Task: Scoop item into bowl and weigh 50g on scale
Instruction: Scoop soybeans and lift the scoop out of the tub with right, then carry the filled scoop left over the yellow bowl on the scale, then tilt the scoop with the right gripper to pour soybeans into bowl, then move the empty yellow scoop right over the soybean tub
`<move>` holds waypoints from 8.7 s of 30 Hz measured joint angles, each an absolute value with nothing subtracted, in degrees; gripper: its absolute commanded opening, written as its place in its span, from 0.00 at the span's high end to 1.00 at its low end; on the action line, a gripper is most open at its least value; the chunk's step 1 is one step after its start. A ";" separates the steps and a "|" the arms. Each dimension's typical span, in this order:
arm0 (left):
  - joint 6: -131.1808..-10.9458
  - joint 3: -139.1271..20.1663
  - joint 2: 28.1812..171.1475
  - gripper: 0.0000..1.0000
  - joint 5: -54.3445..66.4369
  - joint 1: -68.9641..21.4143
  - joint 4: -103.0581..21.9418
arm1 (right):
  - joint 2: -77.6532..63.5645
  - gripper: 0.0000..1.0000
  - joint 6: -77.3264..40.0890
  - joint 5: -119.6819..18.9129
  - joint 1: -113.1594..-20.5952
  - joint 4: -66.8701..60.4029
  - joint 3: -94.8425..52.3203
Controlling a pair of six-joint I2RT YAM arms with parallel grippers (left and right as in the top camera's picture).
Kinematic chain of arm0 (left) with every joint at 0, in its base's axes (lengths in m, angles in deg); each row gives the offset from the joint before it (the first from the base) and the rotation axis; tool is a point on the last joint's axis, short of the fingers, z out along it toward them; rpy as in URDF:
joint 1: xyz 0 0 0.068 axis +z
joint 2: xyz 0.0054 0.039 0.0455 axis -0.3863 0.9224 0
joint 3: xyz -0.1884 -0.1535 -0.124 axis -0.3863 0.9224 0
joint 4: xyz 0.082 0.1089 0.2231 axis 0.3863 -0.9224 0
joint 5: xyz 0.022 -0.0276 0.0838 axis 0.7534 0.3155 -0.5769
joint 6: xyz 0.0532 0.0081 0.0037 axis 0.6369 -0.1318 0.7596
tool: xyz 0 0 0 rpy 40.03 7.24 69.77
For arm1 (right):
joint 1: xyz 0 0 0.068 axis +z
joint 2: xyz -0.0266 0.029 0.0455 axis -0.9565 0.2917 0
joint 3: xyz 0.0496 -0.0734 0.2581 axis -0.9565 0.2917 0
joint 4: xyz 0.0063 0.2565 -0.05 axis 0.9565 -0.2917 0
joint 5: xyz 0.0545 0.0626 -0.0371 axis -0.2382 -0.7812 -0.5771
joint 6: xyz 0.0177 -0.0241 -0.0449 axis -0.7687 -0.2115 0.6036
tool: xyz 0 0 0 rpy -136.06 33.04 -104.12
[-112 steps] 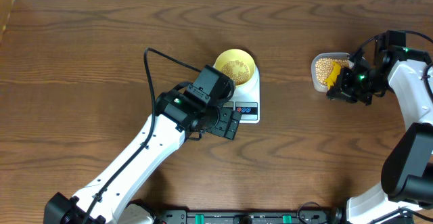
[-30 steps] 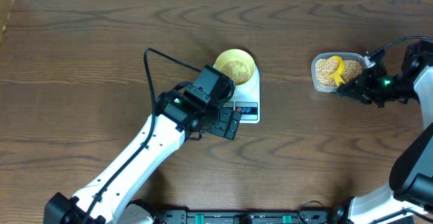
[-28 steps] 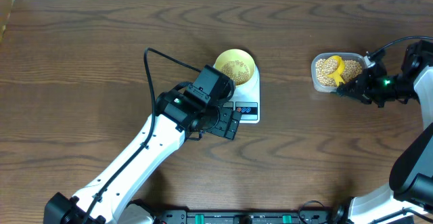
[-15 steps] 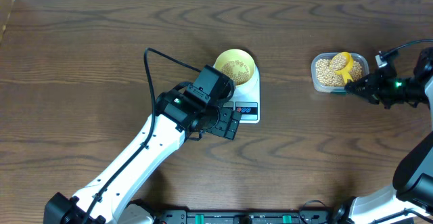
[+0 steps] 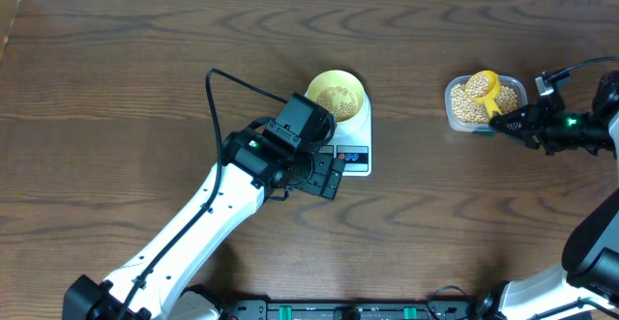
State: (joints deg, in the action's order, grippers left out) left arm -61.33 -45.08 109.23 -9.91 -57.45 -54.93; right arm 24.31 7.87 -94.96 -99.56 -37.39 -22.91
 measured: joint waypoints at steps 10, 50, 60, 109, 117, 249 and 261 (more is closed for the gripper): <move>-61.33 -45.08 109.23 0.09 -9.91 -57.45 -54.93 | 24.31 0.99 9.62 -96.49 -96.07 -40.40 -25.71; -61.33 -45.08 109.23 0.09 -9.91 -57.45 -54.93 | 24.31 0.99 3.04 -96.32 -64.53 -36.79 -37.45; -61.33 -45.08 109.23 0.09 -9.91 -57.45 -54.93 | 24.31 0.99 3.04 -94.09 -62.25 -37.76 -37.45; -61.33 -45.08 109.23 0.09 -9.91 -57.45 -54.93 | 24.31 0.99 4.18 -65.52 -52.81 -32.66 -37.45; -61.33 -45.08 109.23 0.09 -9.91 -57.45 -54.93 | 24.31 0.99 5.21 -62.88 -52.75 -31.22 -37.45; -61.33 -45.08 109.23 0.09 -9.91 -57.45 -54.93 | 18.30 0.99 -7.95 -32.12 -61.01 -48.51 -48.46; -61.33 -45.08 109.23 0.09 -9.91 -57.45 -54.93 | 18.28 0.99 -18.29 -28.74 -65.29 -49.14 -41.23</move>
